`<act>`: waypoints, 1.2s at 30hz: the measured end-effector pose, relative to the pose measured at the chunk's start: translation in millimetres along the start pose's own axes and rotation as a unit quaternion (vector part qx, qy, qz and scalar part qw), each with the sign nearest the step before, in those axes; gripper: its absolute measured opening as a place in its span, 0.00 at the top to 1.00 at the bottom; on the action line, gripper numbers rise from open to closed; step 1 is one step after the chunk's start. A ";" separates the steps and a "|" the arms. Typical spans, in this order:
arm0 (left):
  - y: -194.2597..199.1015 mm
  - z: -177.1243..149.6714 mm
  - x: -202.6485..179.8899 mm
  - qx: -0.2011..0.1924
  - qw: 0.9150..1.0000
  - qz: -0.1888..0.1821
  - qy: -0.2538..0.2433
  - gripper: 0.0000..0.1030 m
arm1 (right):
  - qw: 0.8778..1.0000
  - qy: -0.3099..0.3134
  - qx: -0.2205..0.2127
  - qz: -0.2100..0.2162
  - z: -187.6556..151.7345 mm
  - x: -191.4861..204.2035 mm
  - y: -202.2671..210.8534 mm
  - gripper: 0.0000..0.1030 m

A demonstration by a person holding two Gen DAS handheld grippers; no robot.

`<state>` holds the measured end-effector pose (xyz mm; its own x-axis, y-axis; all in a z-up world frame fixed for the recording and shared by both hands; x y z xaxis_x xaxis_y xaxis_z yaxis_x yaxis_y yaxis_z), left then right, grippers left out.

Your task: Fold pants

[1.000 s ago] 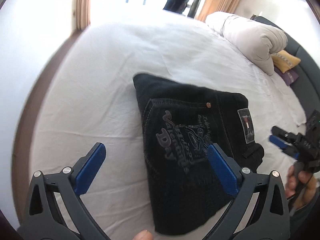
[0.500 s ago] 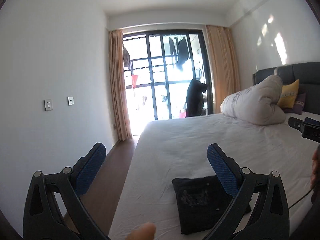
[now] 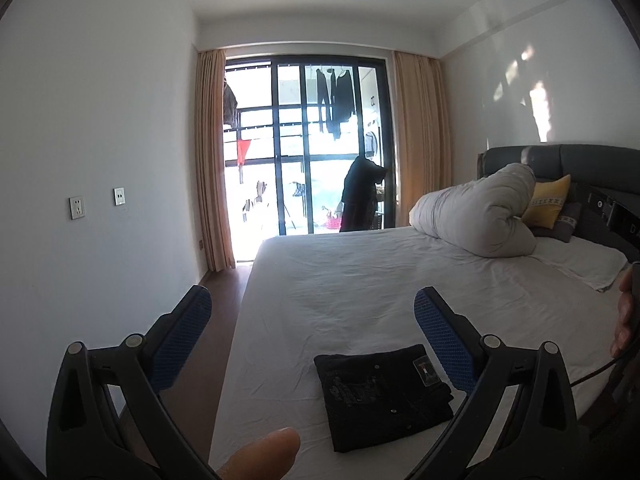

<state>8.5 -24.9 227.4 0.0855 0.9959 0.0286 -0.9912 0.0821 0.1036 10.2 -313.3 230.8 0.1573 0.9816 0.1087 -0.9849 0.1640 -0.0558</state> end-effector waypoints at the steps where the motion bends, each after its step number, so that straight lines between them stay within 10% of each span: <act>1: -2.9 -6.4 -1.9 0.014 1.000 -0.002 0.006 0.00 | 1.000 0.000 0.007 -0.004 -7.2 -2.3 -1.6 0.00; 13: -102.0 -179.9 -15.1 0.265 0.963 0.014 0.047 0.00 | 0.965 -0.030 0.260 -0.014 -175.1 -2.2 -45.9 0.00; 21: -122.2 -224.9 -13.0 0.314 0.948 0.020 0.052 0.00 | 0.936 -0.033 0.351 -0.006 -244.3 9.2 -42.1 0.00; 36: -114.8 -231.0 -15.1 0.336 0.940 0.016 0.053 0.00 | 0.929 -0.005 0.370 0.003 -249.1 28.5 -38.5 0.00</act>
<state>97.8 -40.8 -14.6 0.0107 0.9985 -0.0529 -0.7028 0.0451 0.7099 70.7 -267.2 -11.1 0.1548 0.9807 0.1195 -0.7663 0.0428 0.6410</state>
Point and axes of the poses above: each gripper's, at about its wrist camera, not at the fingertips, and y roughly against the way its jaws point, x to its left, z to its top, the point moved 10 cm from there along -y, roughly the way its jaws point, and after that the axes turned 6 degrees about -x, right-handed, at the moved point
